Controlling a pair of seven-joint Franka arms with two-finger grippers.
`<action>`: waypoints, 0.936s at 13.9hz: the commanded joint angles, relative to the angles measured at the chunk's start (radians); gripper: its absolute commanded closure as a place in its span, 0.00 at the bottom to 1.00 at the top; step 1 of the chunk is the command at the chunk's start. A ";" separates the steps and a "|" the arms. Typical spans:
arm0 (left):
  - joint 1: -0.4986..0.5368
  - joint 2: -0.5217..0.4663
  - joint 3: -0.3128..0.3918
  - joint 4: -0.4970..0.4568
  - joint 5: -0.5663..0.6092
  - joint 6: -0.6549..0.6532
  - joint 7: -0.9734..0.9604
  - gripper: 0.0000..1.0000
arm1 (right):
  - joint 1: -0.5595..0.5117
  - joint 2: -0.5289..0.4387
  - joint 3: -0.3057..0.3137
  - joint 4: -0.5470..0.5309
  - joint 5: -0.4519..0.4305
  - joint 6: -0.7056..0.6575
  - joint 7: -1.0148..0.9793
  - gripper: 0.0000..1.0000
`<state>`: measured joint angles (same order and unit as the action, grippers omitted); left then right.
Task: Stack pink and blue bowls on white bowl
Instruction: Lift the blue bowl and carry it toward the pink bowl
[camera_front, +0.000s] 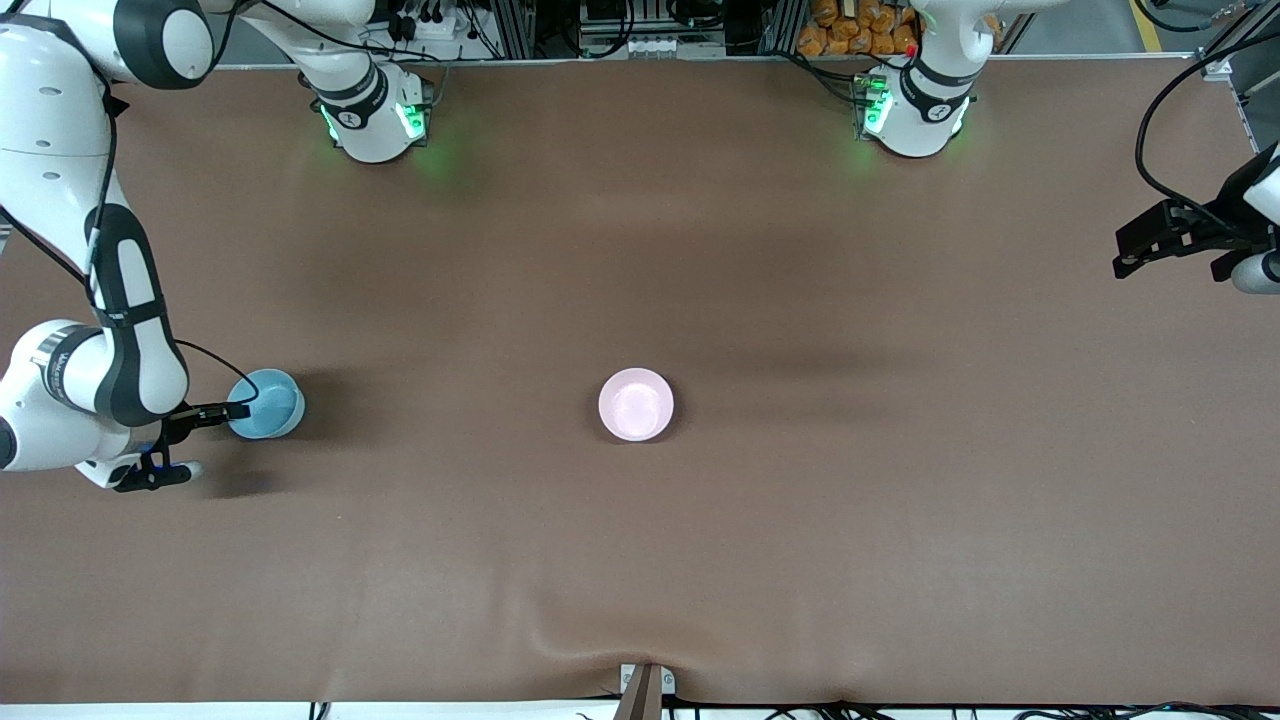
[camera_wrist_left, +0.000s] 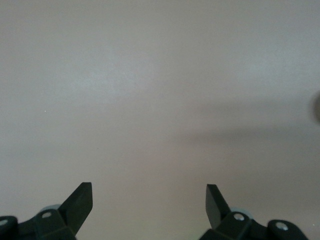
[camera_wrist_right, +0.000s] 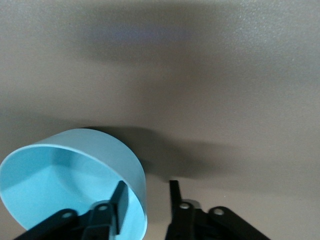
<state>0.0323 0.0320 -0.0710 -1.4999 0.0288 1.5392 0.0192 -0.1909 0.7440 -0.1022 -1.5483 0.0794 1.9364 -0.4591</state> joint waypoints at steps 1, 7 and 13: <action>0.020 -0.012 -0.013 -0.005 -0.026 -0.001 -0.004 0.00 | -0.015 -0.032 0.009 -0.029 0.017 -0.016 -0.020 1.00; 0.040 -0.009 -0.010 -0.006 -0.024 -0.002 -0.028 0.00 | 0.024 -0.116 0.054 -0.021 0.029 -0.069 -0.010 1.00; 0.041 -0.009 -0.012 -0.002 -0.038 -0.008 -0.036 0.00 | 0.180 -0.127 0.119 -0.024 0.239 -0.128 0.202 1.00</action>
<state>0.0648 0.0320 -0.0726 -1.5031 0.0144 1.5382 -0.0062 -0.0751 0.6344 0.0149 -1.5503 0.2717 1.8229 -0.3427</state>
